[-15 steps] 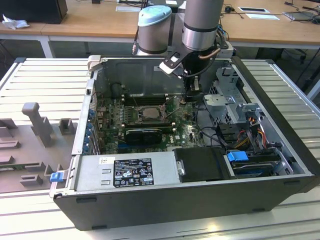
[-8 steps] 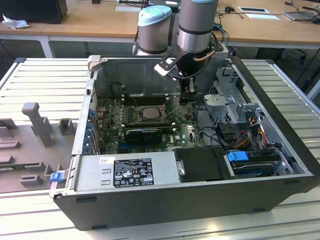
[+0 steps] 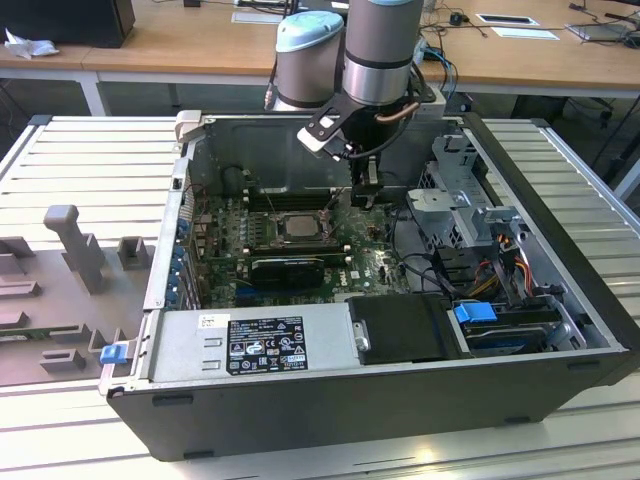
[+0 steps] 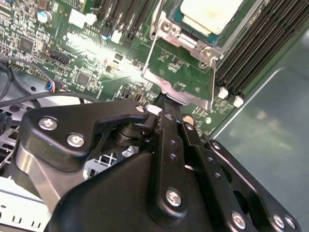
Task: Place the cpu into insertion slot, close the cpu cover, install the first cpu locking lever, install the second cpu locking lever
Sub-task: 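Close the cpu cover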
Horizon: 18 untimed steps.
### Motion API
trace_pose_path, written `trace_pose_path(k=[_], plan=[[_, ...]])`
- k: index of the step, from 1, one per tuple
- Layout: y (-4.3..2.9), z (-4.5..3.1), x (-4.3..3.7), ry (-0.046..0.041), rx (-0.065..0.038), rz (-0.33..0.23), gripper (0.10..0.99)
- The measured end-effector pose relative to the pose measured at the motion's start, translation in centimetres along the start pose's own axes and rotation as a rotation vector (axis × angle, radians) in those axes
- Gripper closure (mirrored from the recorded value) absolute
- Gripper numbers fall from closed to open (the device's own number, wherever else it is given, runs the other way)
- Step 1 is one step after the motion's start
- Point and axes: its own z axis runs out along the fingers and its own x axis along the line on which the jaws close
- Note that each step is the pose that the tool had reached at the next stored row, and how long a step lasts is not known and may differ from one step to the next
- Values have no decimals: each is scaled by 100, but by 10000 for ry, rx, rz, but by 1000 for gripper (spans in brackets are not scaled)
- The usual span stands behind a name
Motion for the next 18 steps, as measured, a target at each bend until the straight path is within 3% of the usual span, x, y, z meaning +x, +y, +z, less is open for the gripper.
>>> trace_pose_path(k=[11,18], plan=[[-73,-3,1,-2,0,0,980],[-172,-8,1,-2,0,0,980]])
